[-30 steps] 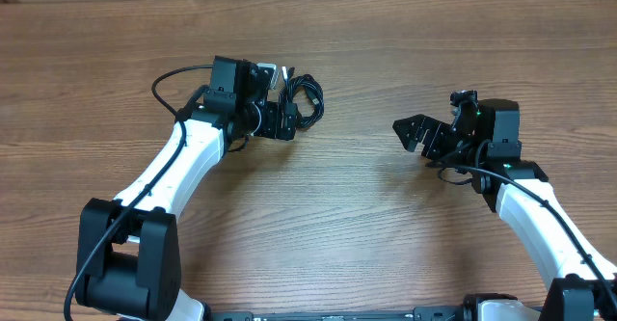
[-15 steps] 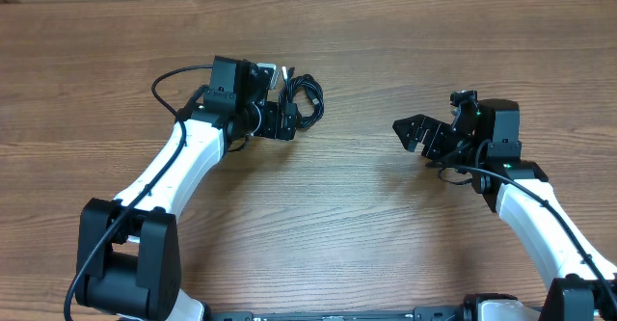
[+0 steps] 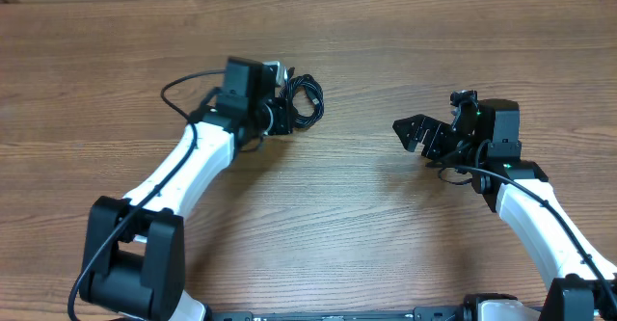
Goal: Untangle cables
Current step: 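Lower the left gripper over the coiled black cable, then position the left gripper at the cable coil's left edge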
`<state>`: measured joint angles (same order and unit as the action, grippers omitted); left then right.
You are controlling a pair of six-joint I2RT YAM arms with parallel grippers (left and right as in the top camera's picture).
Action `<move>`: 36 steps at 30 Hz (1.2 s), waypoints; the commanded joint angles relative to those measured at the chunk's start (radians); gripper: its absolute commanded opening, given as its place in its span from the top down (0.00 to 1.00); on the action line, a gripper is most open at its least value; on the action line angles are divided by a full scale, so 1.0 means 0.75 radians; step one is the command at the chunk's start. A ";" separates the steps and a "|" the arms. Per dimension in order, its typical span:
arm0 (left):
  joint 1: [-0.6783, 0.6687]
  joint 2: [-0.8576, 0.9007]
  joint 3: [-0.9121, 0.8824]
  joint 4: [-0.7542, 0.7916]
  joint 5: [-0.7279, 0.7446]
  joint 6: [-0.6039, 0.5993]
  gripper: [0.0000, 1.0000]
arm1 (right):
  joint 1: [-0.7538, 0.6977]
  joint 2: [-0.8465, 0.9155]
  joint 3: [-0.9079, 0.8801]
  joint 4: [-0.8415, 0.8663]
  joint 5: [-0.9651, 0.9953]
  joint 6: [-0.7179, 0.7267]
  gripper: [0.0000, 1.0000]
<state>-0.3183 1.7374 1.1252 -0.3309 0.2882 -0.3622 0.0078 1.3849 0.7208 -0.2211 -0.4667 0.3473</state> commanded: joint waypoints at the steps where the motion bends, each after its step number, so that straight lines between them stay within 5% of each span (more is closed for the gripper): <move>1: -0.054 0.061 -0.023 0.026 -0.230 -0.160 0.50 | -0.004 0.007 0.031 0.008 0.004 0.001 0.00; 5: -0.093 0.133 -0.023 0.091 -0.397 -0.256 0.55 | -0.004 0.007 0.031 0.008 0.004 0.001 0.00; 13: -0.100 0.304 -0.023 0.358 -0.429 -0.271 0.59 | -0.004 0.007 0.031 0.008 0.004 0.001 0.00; 19: -0.100 0.360 -0.023 0.388 -0.429 -0.263 0.96 | -0.004 0.007 0.031 0.008 0.004 0.001 0.00; 26: -0.097 0.162 -0.019 0.185 -0.429 0.047 0.96 | -0.004 0.007 0.031 0.008 0.004 0.001 0.00; 31: -0.097 -0.093 -0.019 -0.084 -0.430 0.330 0.75 | -0.004 0.007 0.031 0.008 0.004 0.001 0.00; 36: -0.088 -0.258 -0.019 -0.348 -0.459 0.369 0.63 | -0.004 0.007 0.031 0.008 0.004 0.001 0.00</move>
<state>-0.3912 1.5890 1.1076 -0.5518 -0.0334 -0.1673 0.0078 1.3849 0.7208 -0.2211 -0.4667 0.3470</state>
